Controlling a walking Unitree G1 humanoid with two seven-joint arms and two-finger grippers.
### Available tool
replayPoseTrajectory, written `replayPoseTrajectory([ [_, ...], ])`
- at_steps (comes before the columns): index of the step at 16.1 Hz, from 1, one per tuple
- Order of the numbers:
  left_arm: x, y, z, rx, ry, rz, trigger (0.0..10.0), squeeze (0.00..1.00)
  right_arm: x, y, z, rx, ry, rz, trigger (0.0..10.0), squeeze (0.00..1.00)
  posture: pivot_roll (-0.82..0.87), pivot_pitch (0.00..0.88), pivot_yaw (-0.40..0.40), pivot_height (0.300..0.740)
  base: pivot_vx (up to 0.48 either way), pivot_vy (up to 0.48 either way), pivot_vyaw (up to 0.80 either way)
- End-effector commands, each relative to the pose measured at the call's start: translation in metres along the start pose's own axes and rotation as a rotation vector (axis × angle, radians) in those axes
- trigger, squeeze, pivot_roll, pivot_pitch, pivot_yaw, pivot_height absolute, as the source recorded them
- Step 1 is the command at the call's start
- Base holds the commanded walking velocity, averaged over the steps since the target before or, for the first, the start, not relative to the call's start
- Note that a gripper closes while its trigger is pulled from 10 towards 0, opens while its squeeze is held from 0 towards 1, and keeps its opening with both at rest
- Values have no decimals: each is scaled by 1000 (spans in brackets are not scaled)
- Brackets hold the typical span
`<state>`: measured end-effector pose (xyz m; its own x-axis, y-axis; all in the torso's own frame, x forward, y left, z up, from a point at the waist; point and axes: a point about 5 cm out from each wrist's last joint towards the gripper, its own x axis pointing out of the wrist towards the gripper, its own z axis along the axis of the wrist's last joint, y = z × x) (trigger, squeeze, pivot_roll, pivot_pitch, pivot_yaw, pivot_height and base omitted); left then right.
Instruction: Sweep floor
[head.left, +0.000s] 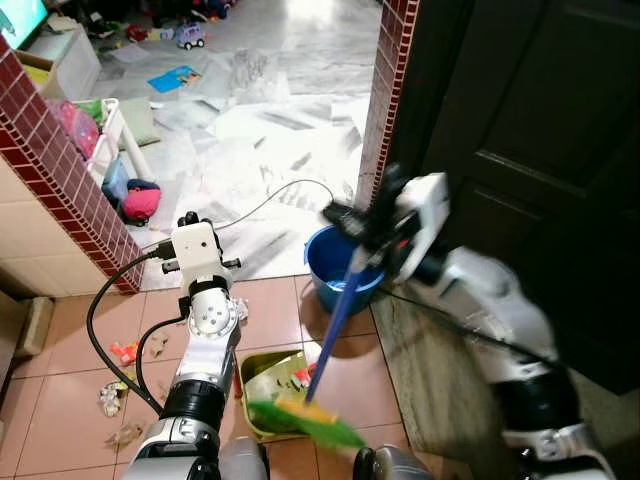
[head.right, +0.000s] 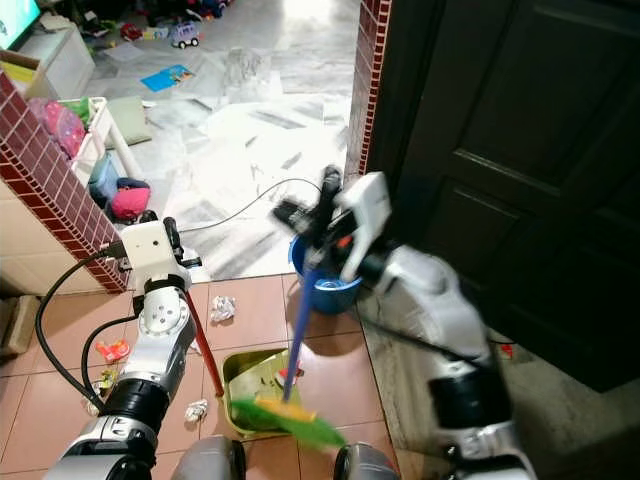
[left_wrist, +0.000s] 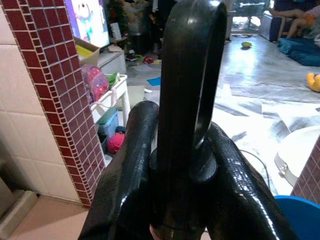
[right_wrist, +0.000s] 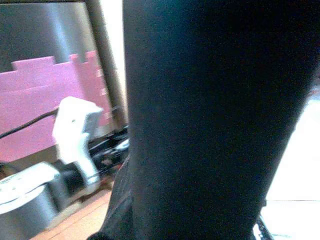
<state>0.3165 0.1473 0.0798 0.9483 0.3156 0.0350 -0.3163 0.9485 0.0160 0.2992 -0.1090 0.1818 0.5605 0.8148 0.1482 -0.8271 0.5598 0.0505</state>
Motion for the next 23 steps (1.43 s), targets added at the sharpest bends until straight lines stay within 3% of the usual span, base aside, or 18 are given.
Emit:
replayPoseTrajectory([
  [1, -1, -3, 0, 2, -2, -33, 10000, 0, 3, -2, 24, -51, -77, 3, 10000, 0, -70, 0, 45, 740, 0, 0, 0],
  [3, -1, -1, -2, -1, 4, -41, 10000, 0, 0, -13, 38, -105, -126, -90, 10000, 0, -70, 0, 46, 740, 0, 0, 0],
  [8, -4, 2, -2, -3, 0, -80, 10000, 0, -2, -29, 47, -181, -182, -277, 10000, 0, -62, 0, 45, 740, 0, 0, 0],
  [10, -4, 4, -2, 2, -3, -99, 10000, 0, -5, -32, 42, -247, -162, -334, 10000, 0, -63, 0, 47, 740, 0, 0, 0],
  [12, -5, 4, -3, -4, 6, -121, 10000, 0, -4, -25, 23, -265, -127, -360, 10000, 0, -63, 0, 49, 740, 0, 0, 0],
  [16, -11, -11, -7, -84, 62, -269, 10000, 0, 9, -8, -22, -193, -69, -397, 10000, 0, -57, 0, 54, 740, 0, 0, 0],
  [18, -13, -15, -7, -100, 75, -304, 10000, 0, 13, -4, -31, -185, -57, -399, 10000, 0, -55, 0, 50, 740, 0, 0, 0],
  [20, -14, -15, -7, -99, 77, -308, 10000, 0, 17, 0, -35, -163, -60, -392, 10000, 0, -55, 0, 48, 740, 0, 0, 0],
  [23, -16, -17, -10, -123, 103, -303, 10000, 0, 26, -4, -18, -58, -142, -420, 10000, 0, -61, 0, 47, 740, 0, 0, 0],
])
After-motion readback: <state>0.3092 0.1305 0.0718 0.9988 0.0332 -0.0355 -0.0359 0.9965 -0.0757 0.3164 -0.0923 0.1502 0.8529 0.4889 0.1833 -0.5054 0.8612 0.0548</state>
